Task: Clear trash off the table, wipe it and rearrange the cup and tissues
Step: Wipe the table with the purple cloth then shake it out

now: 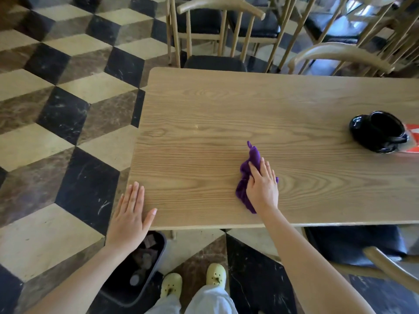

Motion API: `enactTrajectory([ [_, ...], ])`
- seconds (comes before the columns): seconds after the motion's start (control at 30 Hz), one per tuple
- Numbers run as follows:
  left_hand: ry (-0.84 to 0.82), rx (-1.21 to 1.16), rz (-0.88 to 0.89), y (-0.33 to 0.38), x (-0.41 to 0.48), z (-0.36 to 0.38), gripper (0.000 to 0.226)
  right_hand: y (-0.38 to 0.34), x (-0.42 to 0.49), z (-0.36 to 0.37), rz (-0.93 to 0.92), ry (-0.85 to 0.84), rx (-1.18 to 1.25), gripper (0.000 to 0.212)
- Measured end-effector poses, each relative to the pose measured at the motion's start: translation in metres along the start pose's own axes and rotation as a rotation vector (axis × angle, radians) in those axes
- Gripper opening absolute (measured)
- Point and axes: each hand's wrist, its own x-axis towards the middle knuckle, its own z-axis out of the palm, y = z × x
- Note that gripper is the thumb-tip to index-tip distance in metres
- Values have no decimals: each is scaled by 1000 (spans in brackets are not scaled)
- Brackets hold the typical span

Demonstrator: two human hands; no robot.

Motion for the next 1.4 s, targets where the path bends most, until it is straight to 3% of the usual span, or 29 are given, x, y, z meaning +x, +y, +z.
enactTrajectory([
  [0.17, -11, 3, -12, 2, 0, -2, 87, 36, 10, -18, 69, 37, 32, 42],
  [0.4, 8, 4, -20, 5, 0, 0, 92, 158, 26, -81, 335, 79, 31, 41],
  [0.63, 12, -2, -9, 9, 0, -6, 94, 167, 19, -78, 326, 159, 170, 39],
  [0.83, 23, 21, -25, 8, 0, -1, 89, 128, -21, -56, 274, 186, 205, 36],
  [1.17, 17, 12, -27, 3, -1, 2, 81, -28, -69, 14, 71, 118, 245, 35],
  [1.4, 32, 10, -5, 2, 0, 4, 77, -97, -77, 40, -32, 56, 258, 37],
])
